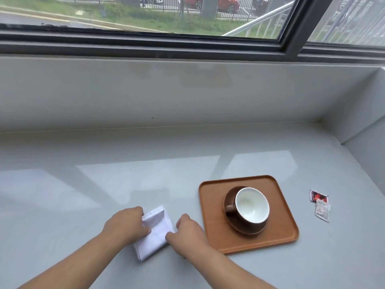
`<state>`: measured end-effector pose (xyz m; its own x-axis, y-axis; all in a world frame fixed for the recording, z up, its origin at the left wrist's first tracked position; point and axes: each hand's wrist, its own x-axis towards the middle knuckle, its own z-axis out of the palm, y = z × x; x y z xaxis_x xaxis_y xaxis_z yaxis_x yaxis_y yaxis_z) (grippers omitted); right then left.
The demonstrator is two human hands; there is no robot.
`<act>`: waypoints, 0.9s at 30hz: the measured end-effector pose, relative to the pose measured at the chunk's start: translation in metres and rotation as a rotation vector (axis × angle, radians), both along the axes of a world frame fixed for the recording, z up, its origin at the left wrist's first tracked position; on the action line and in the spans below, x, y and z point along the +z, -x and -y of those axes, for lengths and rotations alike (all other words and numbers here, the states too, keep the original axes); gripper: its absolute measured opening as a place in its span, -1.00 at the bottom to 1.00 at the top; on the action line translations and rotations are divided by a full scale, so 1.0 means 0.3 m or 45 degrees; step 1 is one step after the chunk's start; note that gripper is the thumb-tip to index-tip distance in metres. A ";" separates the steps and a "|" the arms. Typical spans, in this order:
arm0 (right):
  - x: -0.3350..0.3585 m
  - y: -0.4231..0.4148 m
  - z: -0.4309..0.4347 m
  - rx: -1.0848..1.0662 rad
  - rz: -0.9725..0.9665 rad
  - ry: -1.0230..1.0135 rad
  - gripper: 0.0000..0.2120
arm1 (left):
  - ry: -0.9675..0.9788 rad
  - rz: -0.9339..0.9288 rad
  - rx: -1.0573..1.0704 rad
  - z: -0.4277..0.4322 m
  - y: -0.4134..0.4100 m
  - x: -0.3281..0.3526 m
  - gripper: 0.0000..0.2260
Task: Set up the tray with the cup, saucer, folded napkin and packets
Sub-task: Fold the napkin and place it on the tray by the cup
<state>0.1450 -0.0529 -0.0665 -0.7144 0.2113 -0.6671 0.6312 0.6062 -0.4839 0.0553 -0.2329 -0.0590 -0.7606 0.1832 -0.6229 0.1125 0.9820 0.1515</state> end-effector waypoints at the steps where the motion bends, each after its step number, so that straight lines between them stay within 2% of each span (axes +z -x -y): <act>1: -0.006 -0.004 -0.004 -0.035 -0.009 0.047 -0.62 | 0.012 0.009 -0.001 -0.005 -0.001 0.003 -0.77; 3: -0.011 -0.001 0.000 -0.167 -0.022 0.214 -0.60 | 0.028 0.027 0.006 -0.011 -0.007 0.010 -0.80; 6: -0.012 0.019 0.018 -0.290 -0.068 0.371 -0.60 | 0.024 0.072 -0.007 -0.005 -0.028 0.017 -0.74; 11: 0.044 0.059 0.024 -0.201 -0.191 0.437 -0.62 | -0.043 0.124 -0.015 0.012 -0.055 0.042 -0.67; 13: 0.097 0.082 0.005 -0.108 -0.289 0.449 -0.64 | -0.242 0.125 0.071 0.010 -0.044 0.057 -0.55; 15: 0.162 0.104 -0.029 -0.006 -0.356 0.492 -0.65 | -0.665 0.223 0.199 -0.007 -0.023 0.087 -0.50; 17: 0.227 0.126 -0.086 0.072 -0.387 0.533 -0.66 | -1.017 0.422 0.265 -0.047 -0.004 0.140 -0.51; 20: 0.299 0.163 -0.199 0.109 -0.393 0.572 -0.69 | -1.217 0.764 0.359 -0.119 0.008 0.188 -0.46; 23: 0.326 0.193 -0.320 0.076 -0.434 0.501 -0.70 | -1.250 0.854 0.405 -0.197 -0.005 0.184 -0.50; 27: 0.306 0.216 -0.446 0.146 -0.424 0.126 -0.65 | -1.157 0.599 0.509 -0.301 -0.062 0.151 -0.67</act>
<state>0.0803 0.0809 0.0253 -0.9113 0.0636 -0.4068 0.3597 0.6038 -0.7113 0.0741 -0.1427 -0.0138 -0.5887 0.5141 -0.6237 -0.4476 0.4352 0.7812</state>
